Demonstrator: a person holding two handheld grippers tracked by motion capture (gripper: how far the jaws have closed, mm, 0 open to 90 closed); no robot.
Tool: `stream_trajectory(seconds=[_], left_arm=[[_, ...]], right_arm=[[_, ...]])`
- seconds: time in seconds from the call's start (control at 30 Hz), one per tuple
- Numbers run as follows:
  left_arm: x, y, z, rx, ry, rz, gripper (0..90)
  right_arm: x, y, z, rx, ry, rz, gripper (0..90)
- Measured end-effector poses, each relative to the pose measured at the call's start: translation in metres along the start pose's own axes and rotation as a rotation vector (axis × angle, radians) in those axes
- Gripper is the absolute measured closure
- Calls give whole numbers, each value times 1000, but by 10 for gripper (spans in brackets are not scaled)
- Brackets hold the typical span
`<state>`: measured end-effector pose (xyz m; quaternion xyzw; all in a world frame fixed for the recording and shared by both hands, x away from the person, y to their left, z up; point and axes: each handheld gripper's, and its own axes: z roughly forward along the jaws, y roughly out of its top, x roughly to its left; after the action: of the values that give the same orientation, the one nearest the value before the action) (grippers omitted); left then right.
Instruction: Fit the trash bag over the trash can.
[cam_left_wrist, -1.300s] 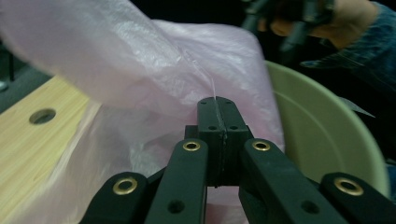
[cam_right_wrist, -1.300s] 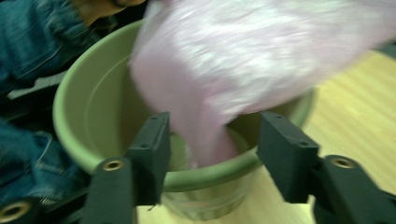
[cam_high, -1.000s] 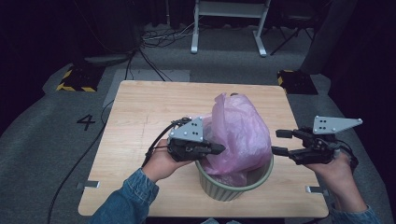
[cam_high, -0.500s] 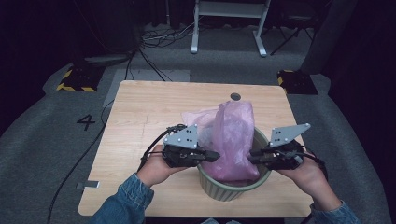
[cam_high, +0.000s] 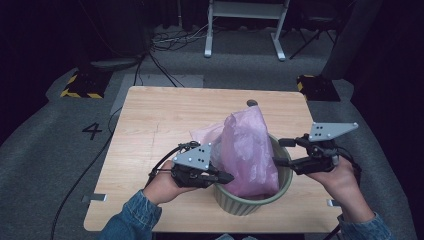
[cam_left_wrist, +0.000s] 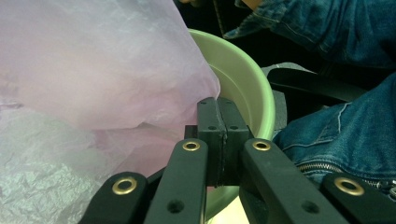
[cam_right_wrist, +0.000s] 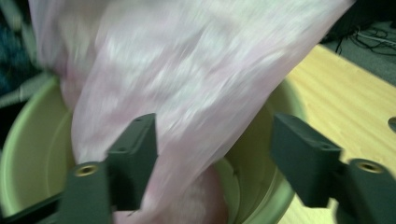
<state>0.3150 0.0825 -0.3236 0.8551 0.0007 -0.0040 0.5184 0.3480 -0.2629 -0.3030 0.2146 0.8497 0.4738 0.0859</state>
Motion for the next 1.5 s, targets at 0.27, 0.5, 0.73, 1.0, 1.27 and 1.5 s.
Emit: stream_trajectory(seconds=[0.27, 0.5, 0.73, 1.0, 1.27, 1.5], left_arm=[[1, -1, -1, 5, 6, -6, 895], [0, -9, -7, -9, 7, -23, 894], [-5, -16, -18, -53, 12, -49, 801], [7, -1, -14, -72, 99, -105, 406], [8, 12, 7, -28, 107, -81, 784], [-8, 10, 21, 15, 56, 27, 892]], right_arm=[[-11, 20, 22, -39, 50, 51, 264], [-3, 18, 46, 58, 84, -14, 678], [20, 7, 47, 159, 64, -133, 791], [37, 2, 34, 144, 55, -191, 790], [34, 4, 27, 91, 32, -176, 793], [27, 3, 16, 41, 2, -138, 688]])
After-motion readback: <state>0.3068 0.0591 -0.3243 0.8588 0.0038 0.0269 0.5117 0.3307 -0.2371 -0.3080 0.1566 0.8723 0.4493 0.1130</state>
